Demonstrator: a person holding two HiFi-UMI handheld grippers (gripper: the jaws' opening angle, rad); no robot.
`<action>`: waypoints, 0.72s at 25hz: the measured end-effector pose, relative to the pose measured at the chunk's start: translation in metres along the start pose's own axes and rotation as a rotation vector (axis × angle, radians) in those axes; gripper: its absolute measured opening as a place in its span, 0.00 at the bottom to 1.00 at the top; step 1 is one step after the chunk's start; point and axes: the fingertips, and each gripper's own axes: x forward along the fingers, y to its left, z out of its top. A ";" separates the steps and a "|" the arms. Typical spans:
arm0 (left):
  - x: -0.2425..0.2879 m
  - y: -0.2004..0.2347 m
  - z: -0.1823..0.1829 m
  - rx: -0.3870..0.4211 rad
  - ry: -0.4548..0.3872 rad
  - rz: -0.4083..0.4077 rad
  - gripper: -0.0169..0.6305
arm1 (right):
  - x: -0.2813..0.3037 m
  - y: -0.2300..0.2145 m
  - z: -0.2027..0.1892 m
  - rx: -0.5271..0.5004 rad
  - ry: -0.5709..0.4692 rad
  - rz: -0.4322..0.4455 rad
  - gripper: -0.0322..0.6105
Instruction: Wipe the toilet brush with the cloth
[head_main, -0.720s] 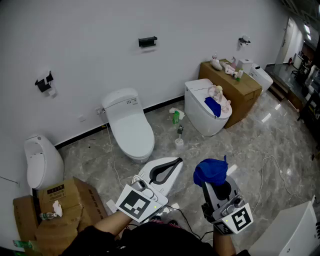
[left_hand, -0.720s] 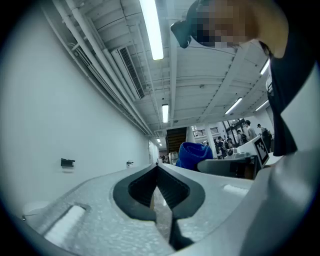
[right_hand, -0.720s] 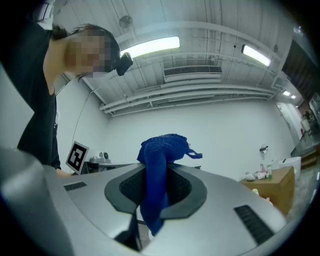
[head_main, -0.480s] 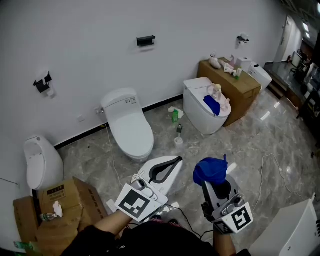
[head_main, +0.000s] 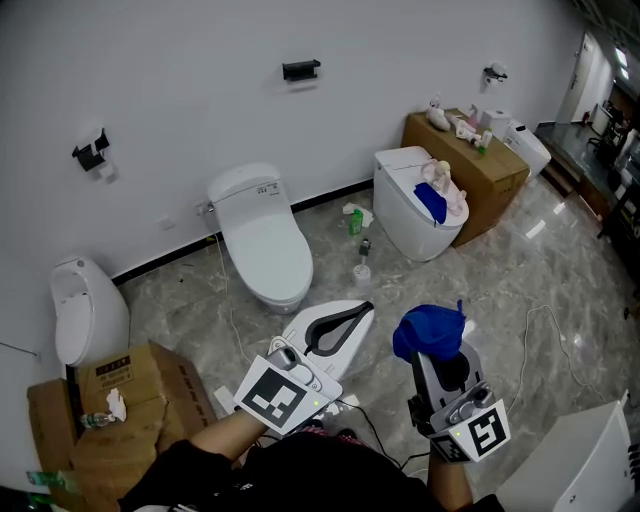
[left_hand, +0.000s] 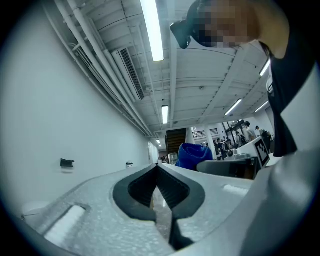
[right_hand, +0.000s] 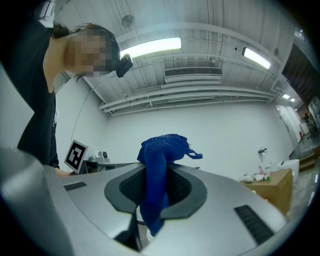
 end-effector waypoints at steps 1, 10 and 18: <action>0.000 0.000 0.000 0.001 -0.001 0.000 0.02 | 0.000 0.000 0.000 -0.001 -0.001 0.000 0.17; 0.001 -0.009 -0.001 0.007 0.007 0.006 0.02 | -0.005 -0.002 0.004 0.002 -0.013 0.010 0.17; 0.005 -0.016 -0.004 0.013 0.016 0.008 0.02 | -0.019 -0.014 0.008 -0.028 -0.020 -0.026 0.17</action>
